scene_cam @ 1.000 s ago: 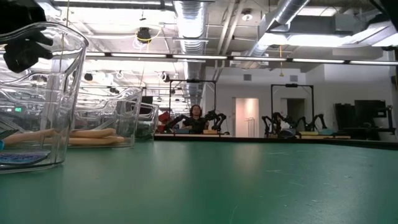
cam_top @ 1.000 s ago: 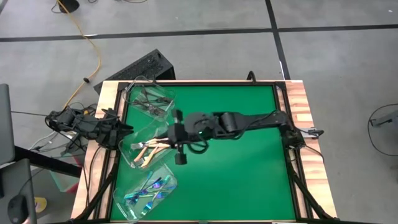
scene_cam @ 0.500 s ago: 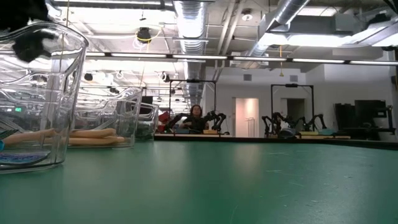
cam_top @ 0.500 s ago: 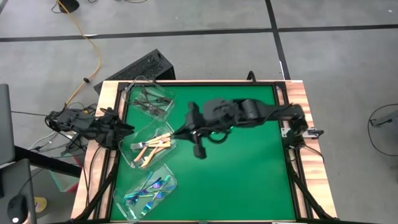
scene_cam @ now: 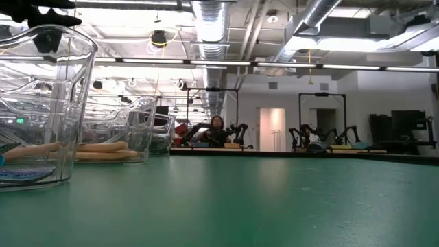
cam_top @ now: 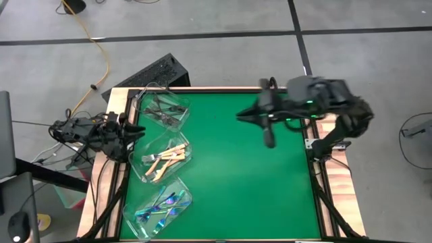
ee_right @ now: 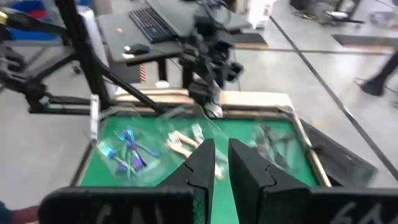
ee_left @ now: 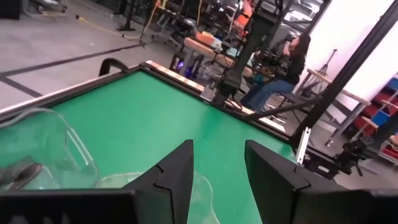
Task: Sort silverware by color (type)
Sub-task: Return to Home Position
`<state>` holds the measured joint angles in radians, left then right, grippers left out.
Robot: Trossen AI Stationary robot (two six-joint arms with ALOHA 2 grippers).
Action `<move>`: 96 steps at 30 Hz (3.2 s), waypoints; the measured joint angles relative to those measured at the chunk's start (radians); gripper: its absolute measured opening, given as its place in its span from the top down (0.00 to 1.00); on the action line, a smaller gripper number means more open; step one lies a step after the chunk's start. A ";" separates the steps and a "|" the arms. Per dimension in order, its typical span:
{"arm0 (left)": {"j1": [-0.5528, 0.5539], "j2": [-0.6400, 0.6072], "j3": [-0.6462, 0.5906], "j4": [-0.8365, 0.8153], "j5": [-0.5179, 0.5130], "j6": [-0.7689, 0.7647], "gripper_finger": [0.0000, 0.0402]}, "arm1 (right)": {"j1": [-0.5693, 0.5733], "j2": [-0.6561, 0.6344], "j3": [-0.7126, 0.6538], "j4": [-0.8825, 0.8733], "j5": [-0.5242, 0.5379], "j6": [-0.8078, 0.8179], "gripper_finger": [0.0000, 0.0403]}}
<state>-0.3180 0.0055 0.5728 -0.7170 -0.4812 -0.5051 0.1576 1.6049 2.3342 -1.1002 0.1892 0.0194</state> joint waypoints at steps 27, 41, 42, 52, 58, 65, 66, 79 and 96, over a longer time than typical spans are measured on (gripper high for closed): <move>0.000 -0.002 0.000 0.051 0.053 0.120 0.68 | 0.324 -1.015 -1.498 1.011 0.608 0.216 0.84; 0.000 -0.002 0.000 0.088 0.060 0.157 0.68 | 0.537 -1.077 -1.833 1.565 0.875 -0.048 0.84; 0.000 -0.002 0.000 0.088 0.055 0.157 0.68 | 0.531 -1.092 -1.853 1.582 0.852 -0.052 0.84; 0.000 -0.002 0.000 0.092 0.049 0.178 0.68 | 0.311 -1.263 -2.094 1.818 0.275 -0.057 0.84; 0.000 -0.002 0.000 0.114 0.068 0.210 0.68 | 0.170 -1.330 -2.212 1.801 0.084 0.178 0.84; 0.000 -0.002 0.000 0.106 0.054 0.237 0.68 | 0.030 -1.389 -2.309 1.821 0.061 0.296 0.84; 0.000 -0.002 0.000 0.105 0.046 0.245 0.68 | 0.012 -1.406 -2.314 1.819 0.051 0.300 0.84; -0.001 -0.005 0.000 0.063 -0.051 0.235 0.68 | -0.151 -1.602 -2.304 1.662 -0.029 0.321 0.84; 0.000 -0.003 -0.463 0.676 0.108 0.125 0.68 | -0.173 -1.602 -2.302 1.552 -0.032 0.373 0.84</move>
<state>-0.3183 0.0021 0.1096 -0.0406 -0.3732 -0.3801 -0.0159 0.0025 0.0326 0.4518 0.1570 0.3920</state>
